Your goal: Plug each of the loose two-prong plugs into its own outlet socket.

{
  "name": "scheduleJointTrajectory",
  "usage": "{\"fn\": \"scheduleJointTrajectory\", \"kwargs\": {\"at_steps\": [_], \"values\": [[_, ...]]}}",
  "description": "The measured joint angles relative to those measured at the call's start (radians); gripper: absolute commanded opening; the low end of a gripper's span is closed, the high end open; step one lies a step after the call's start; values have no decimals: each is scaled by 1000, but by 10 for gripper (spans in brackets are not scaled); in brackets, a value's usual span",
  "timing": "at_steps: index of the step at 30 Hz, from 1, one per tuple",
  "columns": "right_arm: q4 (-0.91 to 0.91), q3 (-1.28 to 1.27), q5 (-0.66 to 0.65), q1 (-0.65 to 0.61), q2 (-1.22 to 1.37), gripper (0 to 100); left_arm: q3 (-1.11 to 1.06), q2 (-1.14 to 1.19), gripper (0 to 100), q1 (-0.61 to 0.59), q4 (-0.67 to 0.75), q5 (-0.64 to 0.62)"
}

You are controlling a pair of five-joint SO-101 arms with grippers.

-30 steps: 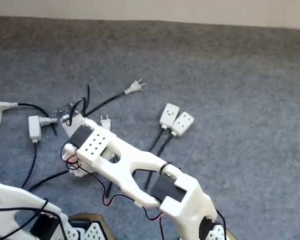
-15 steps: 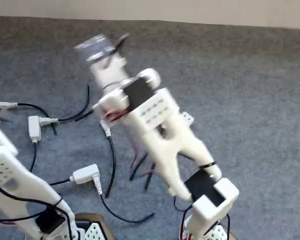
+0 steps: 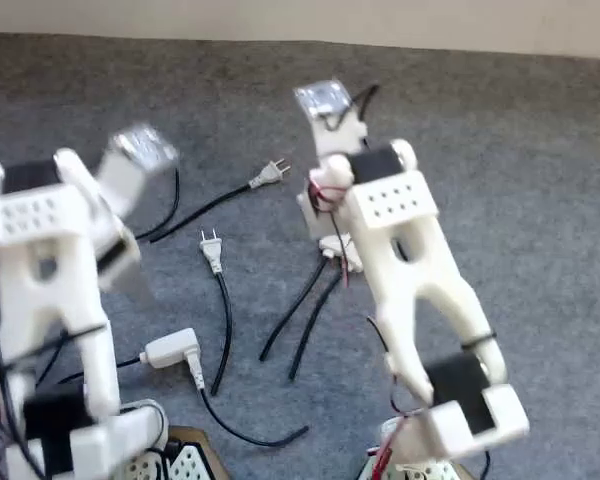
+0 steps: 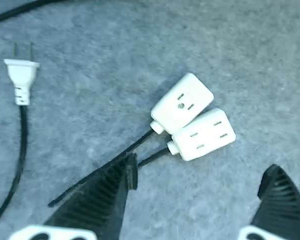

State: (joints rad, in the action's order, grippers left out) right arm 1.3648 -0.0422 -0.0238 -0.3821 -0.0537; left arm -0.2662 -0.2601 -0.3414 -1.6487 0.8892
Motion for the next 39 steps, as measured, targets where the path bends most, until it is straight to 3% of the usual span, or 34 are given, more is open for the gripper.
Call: {"fn": "scheduleJointTrajectory", "kwargs": {"at_steps": [7, 14, 19, 26, 29, 35, 39], "values": [[-298, -651, -68, 46, -341, 365, -499, -269, 326, 51, 143, 100], [-505, -1105, -71, 57, -566, 365, -651, -333, 325, 55, 166, 144], [-542, -1177, -71, 61, -651, 365, -689, -336, 304, 57, 209, 144], [-549, -1186, -71, 61, -664, 365, -848, -336, 0, 57, 483, 133], [-578, -1192, -71, 61, -664, 365, -878, -336, 2, 58, 559, 166], [-624, -1237, -71, 61, -664, 365, -816, -345, 4, 49, 473, 178], [-632, -1237, -71, 61, -664, 365, -663, -345, 4, -31, 407, 175]]}}
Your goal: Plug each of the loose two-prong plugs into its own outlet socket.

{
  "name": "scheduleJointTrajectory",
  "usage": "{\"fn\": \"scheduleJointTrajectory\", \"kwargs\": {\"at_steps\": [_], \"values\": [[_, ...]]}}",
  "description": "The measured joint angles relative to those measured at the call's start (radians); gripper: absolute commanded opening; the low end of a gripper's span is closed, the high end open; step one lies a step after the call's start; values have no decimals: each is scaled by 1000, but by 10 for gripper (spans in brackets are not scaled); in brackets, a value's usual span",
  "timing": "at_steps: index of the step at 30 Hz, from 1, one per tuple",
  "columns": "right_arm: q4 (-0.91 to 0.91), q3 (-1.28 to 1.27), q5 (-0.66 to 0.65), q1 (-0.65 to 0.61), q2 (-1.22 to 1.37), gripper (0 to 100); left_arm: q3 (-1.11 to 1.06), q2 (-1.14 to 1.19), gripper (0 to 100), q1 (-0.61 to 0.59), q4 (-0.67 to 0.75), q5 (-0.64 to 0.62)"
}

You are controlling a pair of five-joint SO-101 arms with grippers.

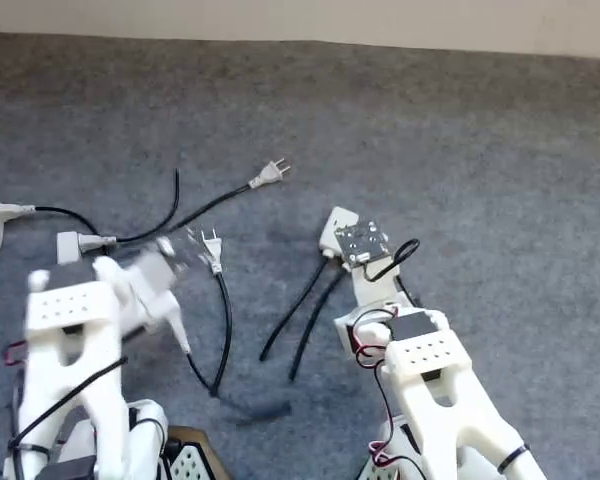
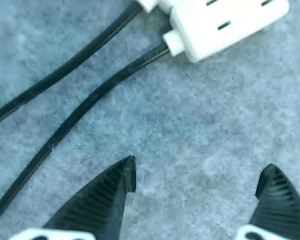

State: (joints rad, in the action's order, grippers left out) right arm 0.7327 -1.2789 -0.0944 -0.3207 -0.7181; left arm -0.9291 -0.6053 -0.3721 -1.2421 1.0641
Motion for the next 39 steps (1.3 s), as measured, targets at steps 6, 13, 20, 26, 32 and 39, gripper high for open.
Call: {"fn": "scheduleJointTrajectory", "kwargs": {"at_steps": [6, 13, 20, 26, 32, 39], "values": [[0, 0, 0, 0, 0, 365, 282, 92, 4, -219, -18, -5], [0, 0, 0, 0, 0, 365, 697, 532, 4, -439, -21, -43], [-15, -3, 0, 0, 0, 365, 1194, 1028, 4, -496, -92, -207], [-25, -3, 0, 0, 0, 365, 1587, 1353, 89, -496, -229, -258], [-28, -3, 0, 0, 0, 365, 1930, 1553, 307, -496, -407, -290], [-28, -3, 0, 0, 0, 365, 2185, 1588, 296, -496, -511, -393]]}}
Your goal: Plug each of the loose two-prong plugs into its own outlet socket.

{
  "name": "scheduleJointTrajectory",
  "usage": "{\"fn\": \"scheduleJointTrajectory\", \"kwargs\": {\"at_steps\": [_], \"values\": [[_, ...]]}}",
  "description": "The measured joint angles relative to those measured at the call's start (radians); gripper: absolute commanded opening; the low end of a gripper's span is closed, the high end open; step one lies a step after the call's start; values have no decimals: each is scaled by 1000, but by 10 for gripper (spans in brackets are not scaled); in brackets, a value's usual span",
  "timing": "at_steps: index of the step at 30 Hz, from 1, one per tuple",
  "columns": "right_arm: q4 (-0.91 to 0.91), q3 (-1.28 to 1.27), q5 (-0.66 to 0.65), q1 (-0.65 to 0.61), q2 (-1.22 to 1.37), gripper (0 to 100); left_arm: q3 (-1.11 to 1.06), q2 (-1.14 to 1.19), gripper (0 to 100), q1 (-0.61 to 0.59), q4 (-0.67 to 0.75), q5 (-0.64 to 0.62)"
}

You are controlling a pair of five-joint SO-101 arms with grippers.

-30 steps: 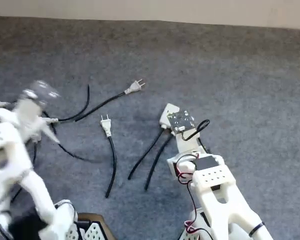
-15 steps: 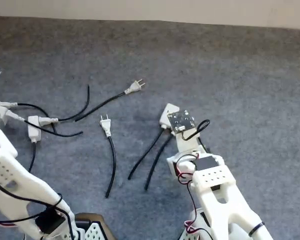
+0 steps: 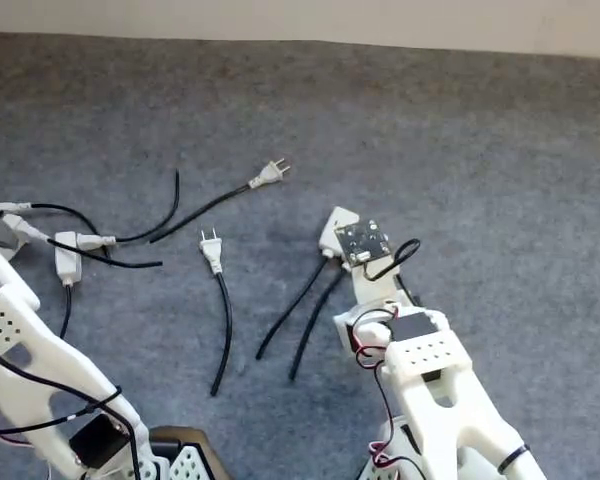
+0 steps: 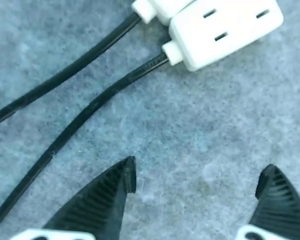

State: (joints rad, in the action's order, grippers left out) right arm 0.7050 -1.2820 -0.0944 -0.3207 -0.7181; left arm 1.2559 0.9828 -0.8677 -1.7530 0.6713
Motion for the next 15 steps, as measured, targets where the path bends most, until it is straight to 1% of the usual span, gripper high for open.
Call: {"fn": "scheduleJointTrajectory", "kwargs": {"at_steps": [3, 5, 7, 10, 12, 15], "values": [[0, 0, 0, 17, 0, 365, 5, -31, 296, 2, -5, -31], [0, 0, 0, 74, 0, 365, -18, -86, 296, 18, -8, -52], [2, 15, 20, 161, 0, 365, -61, -152, 296, 60, -8, -72], [28, 81, 83, 322, 0, 365, -152, -264, 295, 173, -8, -109], [37, 120, 114, 407, 0, 365, -218, -344, 295, 278, -8, -124], [38, 137, 130, 437, 0, 365, -330, -459, 295, 476, -8, -130]]}}
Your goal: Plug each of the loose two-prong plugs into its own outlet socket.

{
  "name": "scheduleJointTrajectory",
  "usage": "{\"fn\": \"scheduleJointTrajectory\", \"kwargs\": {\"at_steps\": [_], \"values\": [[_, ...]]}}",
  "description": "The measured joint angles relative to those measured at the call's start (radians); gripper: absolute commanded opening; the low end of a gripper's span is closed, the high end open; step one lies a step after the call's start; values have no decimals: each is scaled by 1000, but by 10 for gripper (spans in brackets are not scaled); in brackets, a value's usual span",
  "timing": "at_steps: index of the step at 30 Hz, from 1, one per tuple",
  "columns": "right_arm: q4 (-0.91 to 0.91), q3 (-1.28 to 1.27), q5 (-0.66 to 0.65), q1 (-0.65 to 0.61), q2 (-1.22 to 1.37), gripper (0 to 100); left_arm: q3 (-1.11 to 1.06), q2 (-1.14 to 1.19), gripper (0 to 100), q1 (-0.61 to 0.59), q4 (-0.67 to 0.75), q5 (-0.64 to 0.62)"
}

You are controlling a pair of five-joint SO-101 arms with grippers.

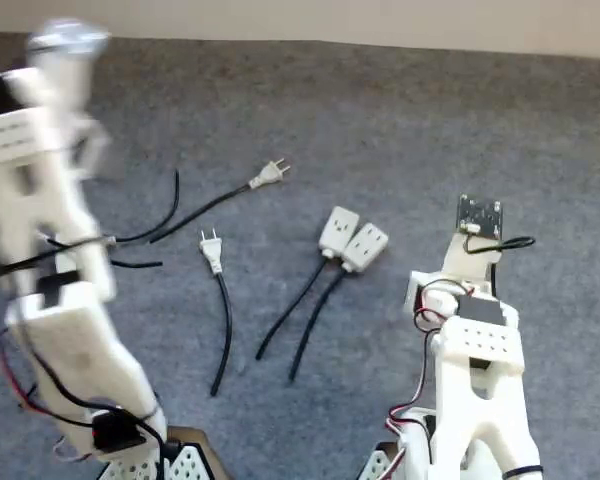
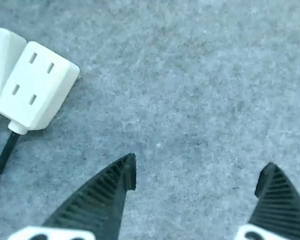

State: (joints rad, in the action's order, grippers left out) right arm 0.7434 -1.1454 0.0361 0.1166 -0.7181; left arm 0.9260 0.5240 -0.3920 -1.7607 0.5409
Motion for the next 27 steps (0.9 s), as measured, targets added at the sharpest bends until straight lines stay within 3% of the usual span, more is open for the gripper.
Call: {"fn": "scheduleJointTrajectory", "kwargs": {"at_steps": [5, 8, 17, 27], "values": [[-14, -2, 3, 8, 0, 365, -147, -64, 295, 365, 17, 0], [-68, -37, 5, -3, 0, 365, -169, -49, 295, 511, 104, -43], [-89, -54, 5, -40, 0, 365, -175, 178, 295, 649, 381, -81], [-92, -54, 5, -69, 0, 365, -77, 342, 295, 746, 407, -86]]}}
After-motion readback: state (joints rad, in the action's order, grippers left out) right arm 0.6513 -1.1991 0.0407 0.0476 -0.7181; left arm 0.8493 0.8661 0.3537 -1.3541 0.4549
